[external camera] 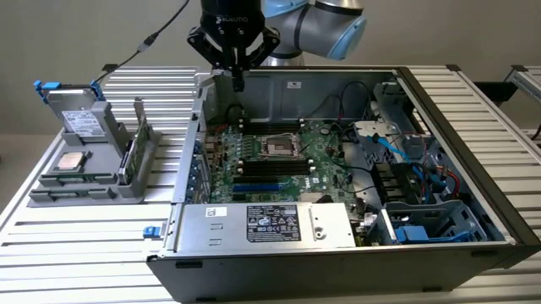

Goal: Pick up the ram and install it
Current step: 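Reach for the ram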

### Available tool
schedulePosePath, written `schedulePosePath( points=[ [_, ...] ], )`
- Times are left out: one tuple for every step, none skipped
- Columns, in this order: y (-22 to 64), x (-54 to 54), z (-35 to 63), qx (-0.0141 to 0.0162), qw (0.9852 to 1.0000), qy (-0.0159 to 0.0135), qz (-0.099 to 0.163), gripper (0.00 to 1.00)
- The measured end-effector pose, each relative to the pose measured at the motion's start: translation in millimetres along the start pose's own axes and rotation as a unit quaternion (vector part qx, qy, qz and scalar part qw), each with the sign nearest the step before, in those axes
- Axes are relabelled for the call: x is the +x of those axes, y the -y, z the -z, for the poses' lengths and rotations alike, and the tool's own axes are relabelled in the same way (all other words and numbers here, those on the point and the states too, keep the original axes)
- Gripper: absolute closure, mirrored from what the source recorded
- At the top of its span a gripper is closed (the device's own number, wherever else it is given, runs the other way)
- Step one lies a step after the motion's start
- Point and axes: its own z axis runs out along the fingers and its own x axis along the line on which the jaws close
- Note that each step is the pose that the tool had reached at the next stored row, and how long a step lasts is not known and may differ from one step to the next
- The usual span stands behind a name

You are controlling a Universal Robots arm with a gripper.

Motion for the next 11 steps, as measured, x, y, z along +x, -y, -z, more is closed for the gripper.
schedulePosePath(
  points=[
    [0.1, 0.9, 0.1, 0.0002, 1.0, -0.0022, 0.0, 0.9],
    [0.2, 2.8, 0.1, 0.0005, 1.0, -0.0062, 0.0, 0.9],
    [0.4, 5.3, 0.2, 0.0008, 0.9999, -0.0114, -0.001, 0.9],
    [0.6, 8.0, 0.2, 0.0012, 0.9999, -0.0165, -0.001, 0.9],
    [0.8, 11.0, 0.2, 0.0016, 0.9998, -0.022, -0.001, 0.9],
    [1.0, 14.0, 0.2, 0.0019, 0.9996, -0.0279, -0.001, 0.9],
    [1.2, 17.0, 0.3, 0.0024, 0.9994, -0.0344, -0.002, 0.9],
    [1.4, 19.9, 0.3, 0.0029, 0.9992, -0.0404, -0.002, 0.9],
    [1.6, 23.1, 0.4, 0.0034, 0.9989, -0.0461, -0.002, 0.9],
    [1.9, 26.3, 0.4, 0.0037, 0.9987, -0.051, -0.002, 0.9],
    [2.1, 29.1, 0.4, 0.0039, 0.9985, -0.0548, -0.003, 0.9]
  ],
)
